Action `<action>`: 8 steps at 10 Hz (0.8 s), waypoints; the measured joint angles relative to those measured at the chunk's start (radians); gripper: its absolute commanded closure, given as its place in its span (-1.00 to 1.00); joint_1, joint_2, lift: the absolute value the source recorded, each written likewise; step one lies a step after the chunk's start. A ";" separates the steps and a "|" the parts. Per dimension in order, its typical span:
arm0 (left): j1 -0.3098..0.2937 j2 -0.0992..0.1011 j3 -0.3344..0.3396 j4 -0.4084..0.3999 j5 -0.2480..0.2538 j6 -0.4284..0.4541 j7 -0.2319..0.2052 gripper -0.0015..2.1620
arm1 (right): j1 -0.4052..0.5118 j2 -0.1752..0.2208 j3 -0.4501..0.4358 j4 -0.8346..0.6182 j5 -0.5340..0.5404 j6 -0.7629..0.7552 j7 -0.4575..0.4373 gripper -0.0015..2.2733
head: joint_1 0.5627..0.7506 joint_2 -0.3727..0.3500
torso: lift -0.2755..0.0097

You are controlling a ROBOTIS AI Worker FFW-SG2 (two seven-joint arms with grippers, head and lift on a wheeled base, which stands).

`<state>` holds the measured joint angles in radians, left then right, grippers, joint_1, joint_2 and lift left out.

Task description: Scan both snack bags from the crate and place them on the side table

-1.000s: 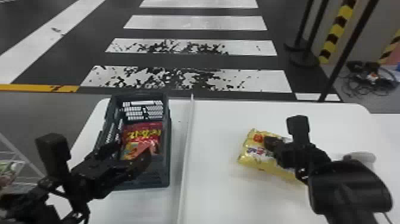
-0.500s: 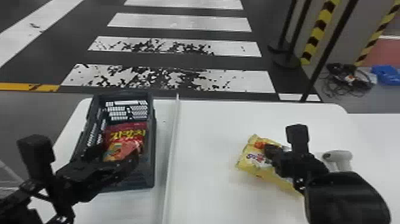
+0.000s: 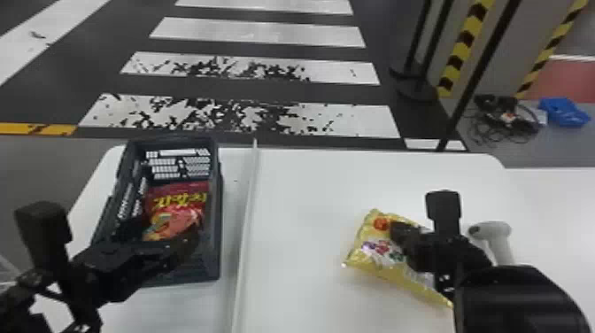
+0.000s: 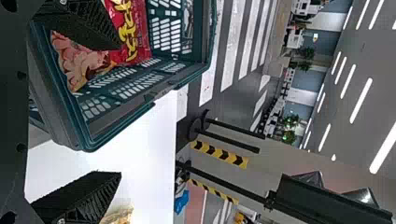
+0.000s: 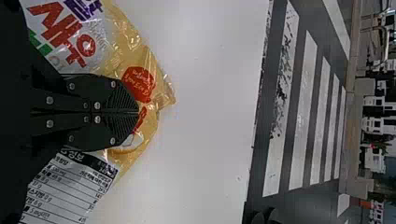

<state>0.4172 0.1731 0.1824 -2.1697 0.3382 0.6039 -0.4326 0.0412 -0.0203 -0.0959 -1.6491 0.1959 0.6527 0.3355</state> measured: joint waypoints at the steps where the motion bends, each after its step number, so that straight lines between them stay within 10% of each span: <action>1: 0.000 0.000 0.000 0.002 0.000 0.000 0.000 -0.97 | 0.010 0.000 0.001 -0.054 -0.027 0.017 0.001 0.99 | 0.41 -0.08 | 0.26; 8: 0.001 -0.002 -0.001 0.006 -0.001 0.000 0.000 -0.97 | -0.100 -0.050 -0.097 0.091 0.005 -0.052 -0.009 0.99 | 0.41 -0.29 | 0.26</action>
<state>0.4182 0.1715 0.1815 -2.1634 0.3374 0.6037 -0.4331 -0.0587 -0.0707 -0.1926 -1.5584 0.2012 0.6003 0.3266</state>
